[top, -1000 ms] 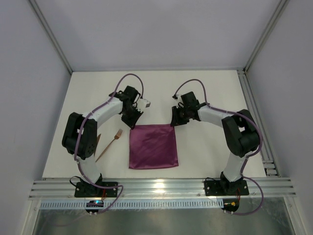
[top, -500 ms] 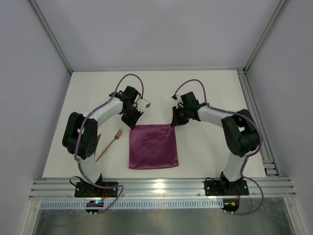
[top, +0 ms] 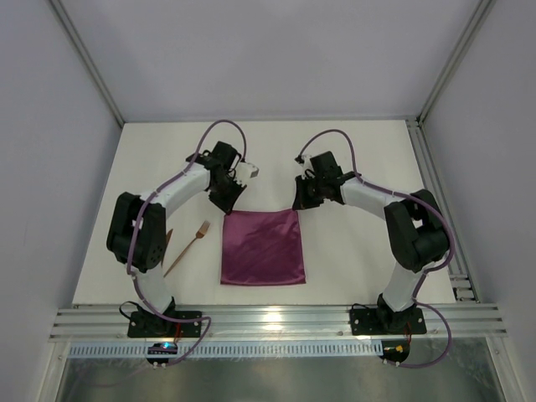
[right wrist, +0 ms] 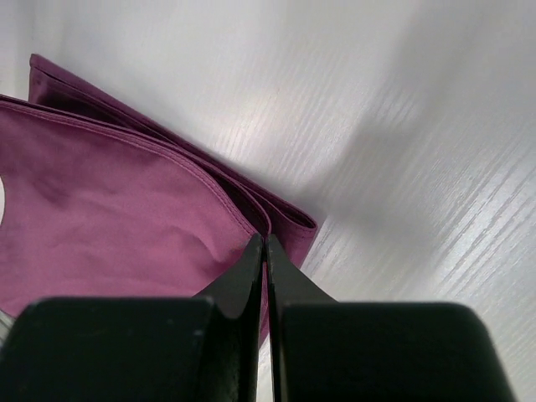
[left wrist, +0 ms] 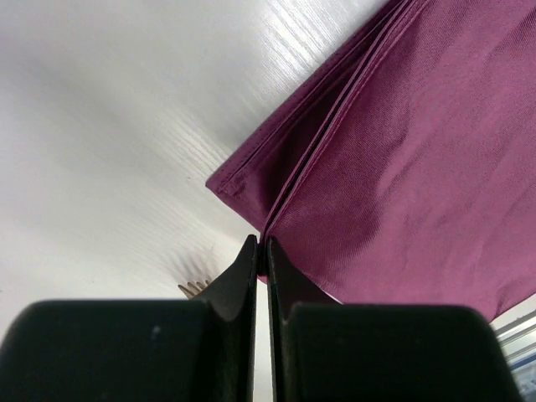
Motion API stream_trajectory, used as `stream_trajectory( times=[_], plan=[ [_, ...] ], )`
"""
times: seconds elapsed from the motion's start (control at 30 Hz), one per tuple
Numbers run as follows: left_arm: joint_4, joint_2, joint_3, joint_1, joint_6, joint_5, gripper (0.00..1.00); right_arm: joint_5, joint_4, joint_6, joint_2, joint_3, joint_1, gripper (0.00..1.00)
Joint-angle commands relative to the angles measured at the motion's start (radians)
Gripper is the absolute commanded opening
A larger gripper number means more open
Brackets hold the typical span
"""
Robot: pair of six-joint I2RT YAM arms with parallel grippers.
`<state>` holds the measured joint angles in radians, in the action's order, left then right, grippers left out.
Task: Fold the napkin into a case and place the utensils inside
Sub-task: Smooth out the square-folded napkin at the center of the board.
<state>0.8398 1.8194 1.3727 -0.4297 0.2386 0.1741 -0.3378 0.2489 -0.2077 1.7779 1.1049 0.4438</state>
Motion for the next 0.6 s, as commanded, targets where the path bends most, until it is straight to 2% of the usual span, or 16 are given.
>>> stream_trajectory(
  times=[0.0,0.3,0.57],
  plan=[
    [-0.025,-0.023,0.039,0.006,-0.01,-0.021,0.0,0.029,0.009,0.011,-0.023,0.052,0.004,0.03],
    [-0.054,0.04,0.025,0.02,0.005,-0.079,0.0,0.056,-0.019,-0.007,0.041,0.053,-0.022,0.03],
    [-0.053,0.095,0.019,0.022,0.016,-0.059,0.0,0.037,-0.033,-0.013,0.083,0.046,-0.024,0.03]
  ],
)
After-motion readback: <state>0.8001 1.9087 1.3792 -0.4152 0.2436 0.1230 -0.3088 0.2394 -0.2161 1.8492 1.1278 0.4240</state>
